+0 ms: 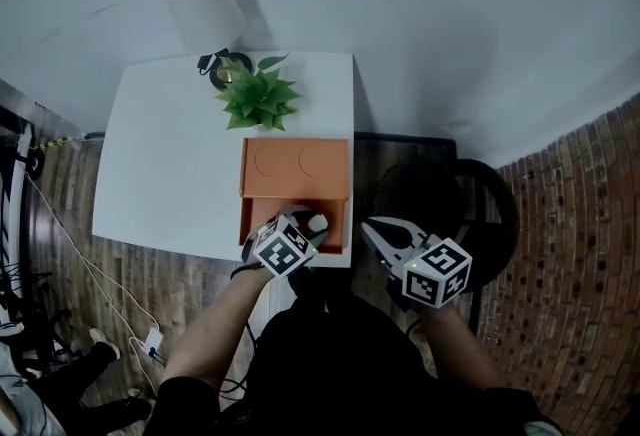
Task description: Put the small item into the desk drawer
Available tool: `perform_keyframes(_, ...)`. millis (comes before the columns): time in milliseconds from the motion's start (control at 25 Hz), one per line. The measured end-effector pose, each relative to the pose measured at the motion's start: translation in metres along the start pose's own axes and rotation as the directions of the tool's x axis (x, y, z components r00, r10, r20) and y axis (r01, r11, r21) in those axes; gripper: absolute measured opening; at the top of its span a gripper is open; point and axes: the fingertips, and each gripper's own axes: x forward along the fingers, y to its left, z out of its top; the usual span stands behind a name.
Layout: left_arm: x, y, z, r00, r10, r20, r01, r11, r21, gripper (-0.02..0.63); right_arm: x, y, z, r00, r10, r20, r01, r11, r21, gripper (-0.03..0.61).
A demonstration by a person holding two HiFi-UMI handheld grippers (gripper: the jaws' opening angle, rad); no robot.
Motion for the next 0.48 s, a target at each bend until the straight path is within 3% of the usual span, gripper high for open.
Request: perform_keyframes(480, -0.021, 0.009, 0.005, 0.996, 0.062, 0.059, -0.057, 0.996, -0.074, 0.183, 0.003, 0.014, 0.009, 1.000, 0.021, -0.003, -0.021, 0.999, -0.034, 0.003)
